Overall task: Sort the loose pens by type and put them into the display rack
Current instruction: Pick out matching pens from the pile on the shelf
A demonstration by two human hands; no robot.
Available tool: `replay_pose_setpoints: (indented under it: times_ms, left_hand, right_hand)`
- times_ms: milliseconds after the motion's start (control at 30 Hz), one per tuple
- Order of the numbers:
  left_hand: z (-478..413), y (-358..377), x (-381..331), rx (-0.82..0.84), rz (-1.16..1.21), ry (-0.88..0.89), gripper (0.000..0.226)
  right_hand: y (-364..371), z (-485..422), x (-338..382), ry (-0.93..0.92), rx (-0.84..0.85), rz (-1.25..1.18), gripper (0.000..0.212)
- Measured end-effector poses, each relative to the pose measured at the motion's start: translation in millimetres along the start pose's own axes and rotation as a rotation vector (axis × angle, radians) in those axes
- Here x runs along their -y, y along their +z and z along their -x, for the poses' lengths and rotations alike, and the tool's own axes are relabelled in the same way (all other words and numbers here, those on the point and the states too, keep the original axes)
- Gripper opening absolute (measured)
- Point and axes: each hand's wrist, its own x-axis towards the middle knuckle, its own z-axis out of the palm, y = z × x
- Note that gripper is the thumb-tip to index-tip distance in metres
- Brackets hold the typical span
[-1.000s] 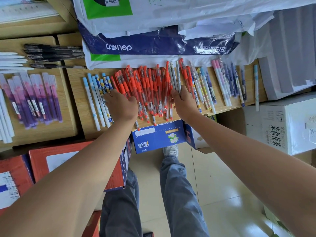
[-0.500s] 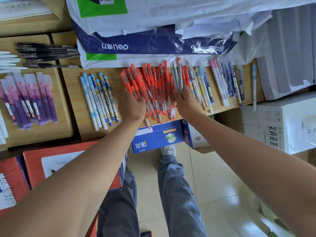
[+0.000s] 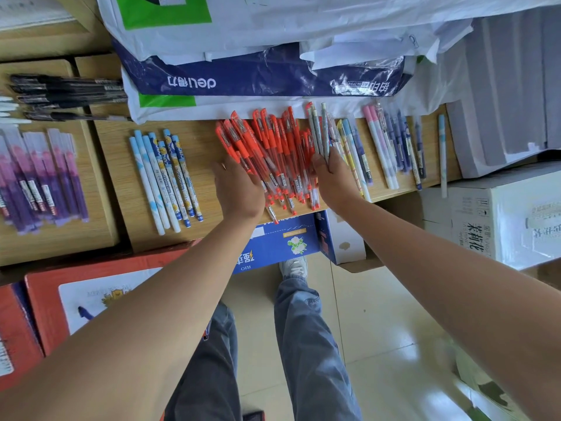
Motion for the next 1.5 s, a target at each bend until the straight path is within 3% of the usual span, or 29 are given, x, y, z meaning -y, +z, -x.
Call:
replay_pose_setpoints:
  times_ms: [200, 367, 633, 733, 833, 967, 1167, 1300, 1500]
  left_hand:
    - [-2.2, -3.7, 9.8, 0.039, 0.027, 0.042, 0.031]
    - [-12.2, -21.4, 39.4, 0.067, 0.007, 0.087, 0.036]
    - [-15.7, -37.1, 53.6, 0.055, 0.014, 0.157, 0.032]
    - [-13.2, -45.5, 62.8, 0.002, -0.004, 0.172, 0.023]
    - [-8.4, -58.1, 72.1, -0.151, -0.076, 0.199, 0.017]
    - [-9.4, -69.1, 83.6, -0.332, -0.244, 0.052, 0.037]
    - [-21.1, -64.3, 95.5, -0.261, -0.23, -0.054, 0.078]
    - [-26.2, -60.8, 93.6, -0.27, -0.228, -0.044, 0.081]
    - [-27.6, -65.7, 103.2, -0.295, -0.178, -0.027, 0.073]
  right_hand:
    - [1.4, 3.0, 4.0, -0.031, -0.037, -0.017, 0.027]
    - [27.3, 12.0, 20.1, -0.063, 0.072, -0.037, 0.034]
    - [74.1, 28.1, 49.1, -0.121, 0.216, -0.166, 0.016]
    - [84.7, 30.9, 53.1, -0.121, 0.258, -0.189, 0.016]
    - [96.0, 34.5, 56.1, -0.144, 0.289, -0.179, 0.015]
    - [115.0, 41.0, 61.4, -0.144, 0.355, -0.208, 0.027]
    - [126.4, 42.2, 58.2, -0.169, 0.327, -0.117, 0.02]
    - [120.4, 35.1, 56.3, -0.153, 0.239, -0.091, 0.027]
    - [122.3, 34.4, 61.3, -0.146, 0.261, -0.066, 0.022]
